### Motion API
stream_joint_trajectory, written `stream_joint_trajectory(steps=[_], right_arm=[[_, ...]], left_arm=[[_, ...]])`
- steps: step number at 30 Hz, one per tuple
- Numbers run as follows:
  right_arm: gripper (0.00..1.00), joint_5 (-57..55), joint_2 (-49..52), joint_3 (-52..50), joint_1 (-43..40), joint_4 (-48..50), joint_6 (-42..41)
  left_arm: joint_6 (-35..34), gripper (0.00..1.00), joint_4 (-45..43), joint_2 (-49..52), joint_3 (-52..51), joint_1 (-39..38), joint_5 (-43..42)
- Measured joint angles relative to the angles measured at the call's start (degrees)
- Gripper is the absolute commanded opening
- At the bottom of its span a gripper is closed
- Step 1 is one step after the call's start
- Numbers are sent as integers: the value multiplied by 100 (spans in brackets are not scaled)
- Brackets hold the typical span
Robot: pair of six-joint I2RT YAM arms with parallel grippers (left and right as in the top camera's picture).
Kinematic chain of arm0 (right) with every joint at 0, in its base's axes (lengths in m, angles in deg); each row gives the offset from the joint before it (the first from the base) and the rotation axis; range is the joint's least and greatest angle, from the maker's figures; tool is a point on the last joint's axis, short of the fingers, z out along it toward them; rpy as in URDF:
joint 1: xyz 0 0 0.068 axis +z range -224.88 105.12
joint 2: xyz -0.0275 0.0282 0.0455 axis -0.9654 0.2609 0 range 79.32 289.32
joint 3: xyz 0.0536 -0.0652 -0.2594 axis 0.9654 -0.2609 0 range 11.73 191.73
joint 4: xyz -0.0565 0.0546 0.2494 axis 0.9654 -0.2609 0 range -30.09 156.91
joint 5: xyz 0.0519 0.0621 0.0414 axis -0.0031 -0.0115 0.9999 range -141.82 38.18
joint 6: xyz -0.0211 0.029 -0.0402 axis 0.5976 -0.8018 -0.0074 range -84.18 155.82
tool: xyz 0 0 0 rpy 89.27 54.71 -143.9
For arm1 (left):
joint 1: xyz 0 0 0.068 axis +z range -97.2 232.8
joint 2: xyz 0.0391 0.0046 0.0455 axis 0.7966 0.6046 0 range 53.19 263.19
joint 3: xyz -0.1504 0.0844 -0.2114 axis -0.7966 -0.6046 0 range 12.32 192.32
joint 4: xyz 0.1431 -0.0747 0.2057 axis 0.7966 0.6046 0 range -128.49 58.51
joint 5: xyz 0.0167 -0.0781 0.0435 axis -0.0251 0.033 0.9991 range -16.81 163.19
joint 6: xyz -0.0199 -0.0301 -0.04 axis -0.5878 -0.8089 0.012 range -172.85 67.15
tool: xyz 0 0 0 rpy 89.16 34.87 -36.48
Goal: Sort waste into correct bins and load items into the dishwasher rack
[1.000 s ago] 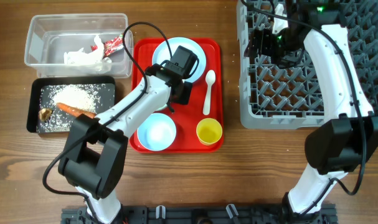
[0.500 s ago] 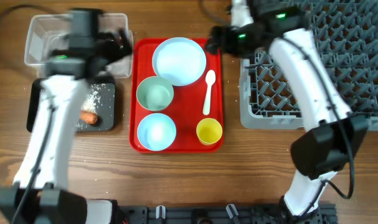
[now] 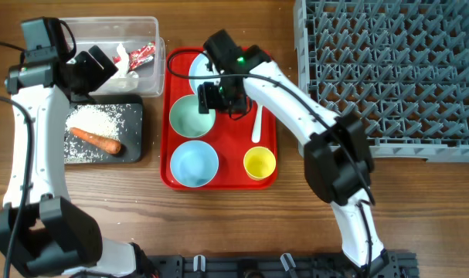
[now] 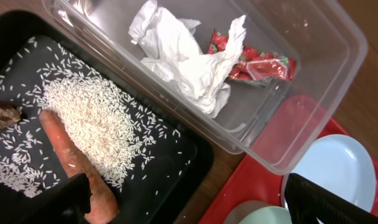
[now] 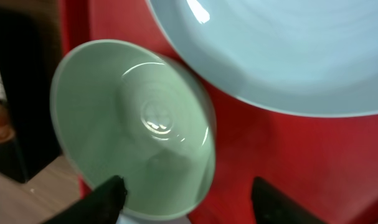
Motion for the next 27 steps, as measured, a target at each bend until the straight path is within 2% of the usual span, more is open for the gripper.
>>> stream_joint_trajectory(steps=[2,8,20,22,27], right_arm=[[44,4,190,-24,-2,20,-149],[4,109,439,-33,-2,44,-354],[4,-44,280,-35,-28,-2,-214],[4,-358,-35,-42,-98,-61,-186],[4,-1814,-1786,-35,-800,-107,70]], left_arm=[[0,100,4,118,0,0,0],[-20,100,15,210,0,0,0],[-20,100,37,212,0,0,0],[-20,100,39,212,0,0,0],[-20,100,-4,212,0,0,0]])
